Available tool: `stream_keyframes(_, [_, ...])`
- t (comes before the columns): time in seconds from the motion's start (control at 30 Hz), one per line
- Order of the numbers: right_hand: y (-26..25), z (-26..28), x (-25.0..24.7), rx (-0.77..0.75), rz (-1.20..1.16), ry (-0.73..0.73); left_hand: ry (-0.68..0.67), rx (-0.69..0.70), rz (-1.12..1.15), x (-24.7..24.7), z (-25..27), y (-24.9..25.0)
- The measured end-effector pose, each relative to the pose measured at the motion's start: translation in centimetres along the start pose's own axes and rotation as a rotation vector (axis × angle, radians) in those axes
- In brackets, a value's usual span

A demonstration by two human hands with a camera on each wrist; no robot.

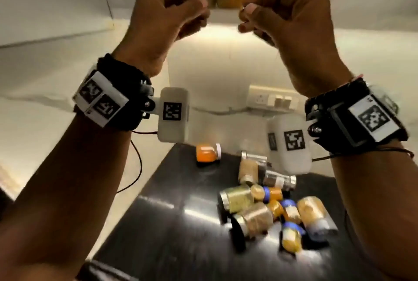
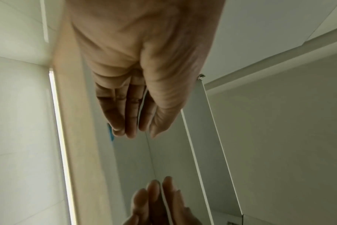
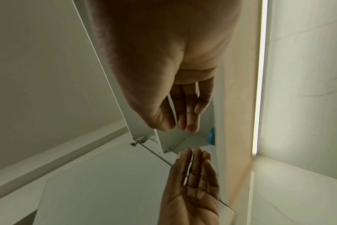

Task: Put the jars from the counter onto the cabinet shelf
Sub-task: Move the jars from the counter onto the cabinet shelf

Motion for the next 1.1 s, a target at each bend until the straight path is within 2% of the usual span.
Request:
stream_keyframes(0.23, [8.0, 11.2, 2.0, 0.289, -0.110, -0.069, -0.015, -0.224, 0.065, 3.4, 9.4, -7.4])
stream_keyframes(0.43, [15.4, 22.3, 3.5, 0.560, -0.029, -0.164, 0.023, -0.464, 0.104, 5.4, 17.3, -16.2])
stream_keyframes(0.63, [20.7, 31.1, 4.3, 0.785, 0.074, -0.199, -0.023, -0.736, 0.148, 8.1, 24.4, -24.6])
stream_keyframes(0.73, [22.8, 33.9, 4.5, 0.843, 0.096, -0.187, -0.009, -0.836, 0.181, 9.5, 26.4, -28.6])
stream_keyframes(0.93, [25.9, 36.7, 4.3, 0.971, 0.149, -0.138, -0.073, -0.962, 0.175, 11.9, 27.8, -36.2])
stream_keyframes(1.1, [27.4, 37.6, 4.5, 1.009, 0.182, -0.090, -0.217, -1.009, 0.049, 14.2, 27.3, -40.4])
Point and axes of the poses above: each hand's wrist, its own z-axis away from the middle knuckle, its own x-axis out of the palm, y = z × x, the point moved 6 cm from there along -z, towards the middle knuckle, and after that the axes turned 8 degrees about -y, right-handed, at the moved point
